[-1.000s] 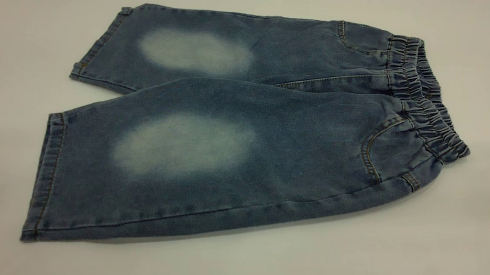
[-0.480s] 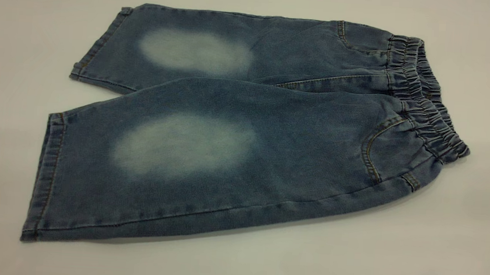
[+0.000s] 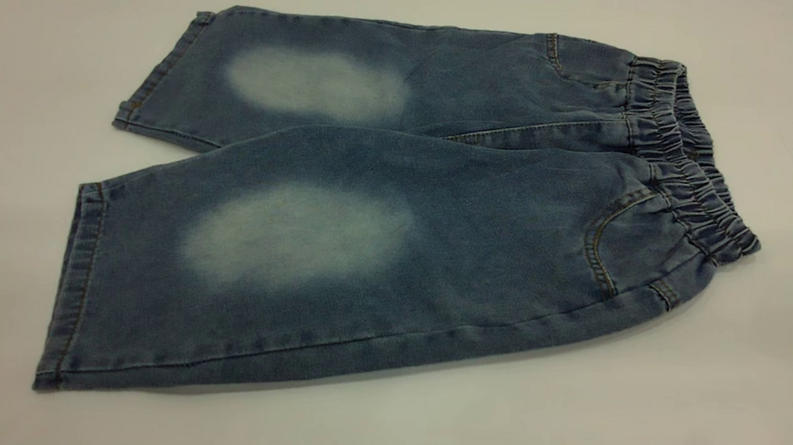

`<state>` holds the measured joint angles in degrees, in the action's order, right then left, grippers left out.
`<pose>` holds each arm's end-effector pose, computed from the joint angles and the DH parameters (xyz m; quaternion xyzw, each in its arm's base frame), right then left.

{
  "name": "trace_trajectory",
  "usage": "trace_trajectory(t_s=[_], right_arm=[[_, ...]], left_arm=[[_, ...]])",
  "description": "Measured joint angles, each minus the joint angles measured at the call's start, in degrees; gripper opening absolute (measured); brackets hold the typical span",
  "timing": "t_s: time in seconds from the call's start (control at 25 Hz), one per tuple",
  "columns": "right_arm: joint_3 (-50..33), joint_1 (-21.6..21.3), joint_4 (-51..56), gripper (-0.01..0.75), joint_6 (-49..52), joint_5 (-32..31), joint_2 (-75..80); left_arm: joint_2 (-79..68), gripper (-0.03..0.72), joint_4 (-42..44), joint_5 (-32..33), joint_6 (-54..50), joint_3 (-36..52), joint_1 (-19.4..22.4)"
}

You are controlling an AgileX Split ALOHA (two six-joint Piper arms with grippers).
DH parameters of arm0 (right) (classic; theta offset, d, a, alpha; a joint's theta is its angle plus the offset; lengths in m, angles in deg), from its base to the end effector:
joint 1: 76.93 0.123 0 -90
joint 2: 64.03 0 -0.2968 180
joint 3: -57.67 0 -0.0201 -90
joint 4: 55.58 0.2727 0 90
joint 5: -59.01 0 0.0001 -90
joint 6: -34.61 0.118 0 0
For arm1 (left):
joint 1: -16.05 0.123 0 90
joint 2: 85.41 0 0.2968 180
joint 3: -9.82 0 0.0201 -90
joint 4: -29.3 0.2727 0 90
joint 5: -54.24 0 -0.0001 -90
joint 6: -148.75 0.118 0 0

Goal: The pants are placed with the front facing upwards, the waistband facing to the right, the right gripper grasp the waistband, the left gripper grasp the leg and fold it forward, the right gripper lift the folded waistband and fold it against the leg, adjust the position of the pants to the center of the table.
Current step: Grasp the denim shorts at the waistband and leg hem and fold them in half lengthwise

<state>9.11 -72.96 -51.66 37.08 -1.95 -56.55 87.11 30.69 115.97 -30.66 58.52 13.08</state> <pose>0.0251 0.0088 0.2772 -0.0126 0.8520 0.0634 0.5194 0.0254 0.0012 0.2748 0.0260 0.8563 0.0014 0.5158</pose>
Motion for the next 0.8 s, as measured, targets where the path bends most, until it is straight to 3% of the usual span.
trace_trajectory(t_s=[0.8], right_arm=[[0.0, 0.0, 4.7, 0.349, 0.0, 0.6, 0.0]], left_arm=[[0.0, 0.341, -0.1, 0.0, 0.0, 0.0, 0.0]])
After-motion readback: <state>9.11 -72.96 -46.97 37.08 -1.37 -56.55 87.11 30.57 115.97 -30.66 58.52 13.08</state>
